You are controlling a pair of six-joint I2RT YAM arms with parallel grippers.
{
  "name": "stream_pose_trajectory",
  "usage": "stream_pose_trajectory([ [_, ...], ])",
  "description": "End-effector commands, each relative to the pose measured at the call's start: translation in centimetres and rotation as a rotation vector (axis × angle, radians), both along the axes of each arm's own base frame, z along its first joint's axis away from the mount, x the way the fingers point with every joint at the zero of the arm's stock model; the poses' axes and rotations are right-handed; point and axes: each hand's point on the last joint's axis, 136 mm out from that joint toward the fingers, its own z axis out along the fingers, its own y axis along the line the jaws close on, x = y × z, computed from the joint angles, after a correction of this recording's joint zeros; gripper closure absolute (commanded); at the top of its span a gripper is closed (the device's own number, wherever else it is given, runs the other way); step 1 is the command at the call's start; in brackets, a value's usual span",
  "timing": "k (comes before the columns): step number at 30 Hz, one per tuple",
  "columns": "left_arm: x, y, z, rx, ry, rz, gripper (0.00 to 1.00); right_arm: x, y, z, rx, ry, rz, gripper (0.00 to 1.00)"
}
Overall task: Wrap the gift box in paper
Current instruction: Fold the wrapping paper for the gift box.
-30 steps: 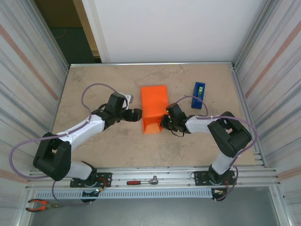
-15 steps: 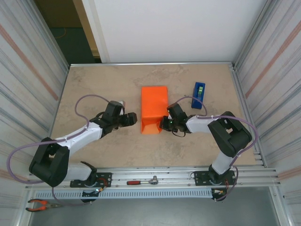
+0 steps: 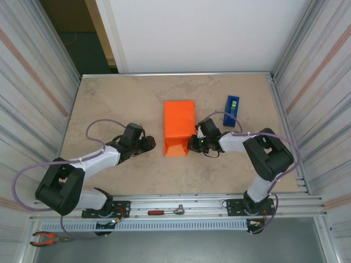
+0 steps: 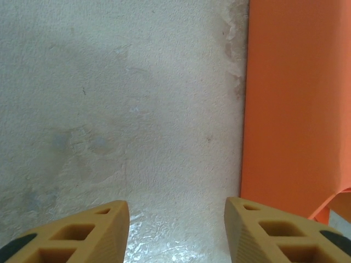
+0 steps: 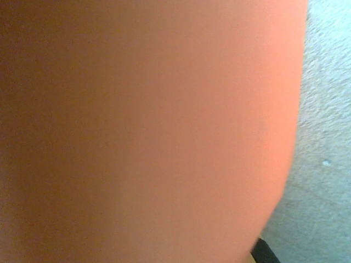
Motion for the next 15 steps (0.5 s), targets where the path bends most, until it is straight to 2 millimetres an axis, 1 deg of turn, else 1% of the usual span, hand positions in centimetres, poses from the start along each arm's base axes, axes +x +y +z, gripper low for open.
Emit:
stream_pose_trajectory([
  [1,-0.2,-0.4,-0.6,-0.003,0.014,-0.005,0.48,-0.9,0.5,-0.2,0.0,0.023,0.053,1.0],
  [5,-0.7,-0.5,-1.0,0.017,0.029,-0.002,0.48,-0.7,0.9,0.5,0.03,0.01,0.053,1.0],
  [10,-1.7,-0.6,-1.7,0.028,0.048,-0.016,0.5,-0.2,1.2,2.3,0.057,-0.03,0.041,1.0],
  [12,-2.0,-0.7,-2.0,0.03,0.052,-0.024,0.5,-0.1,1.0,3.2,0.054,-0.054,0.027,1.0],
  [15,-2.0,-0.7,-1.9,0.029,0.046,-0.03,0.5,-0.4,0.5,4.0,0.037,-0.079,0.006,1.0],
])
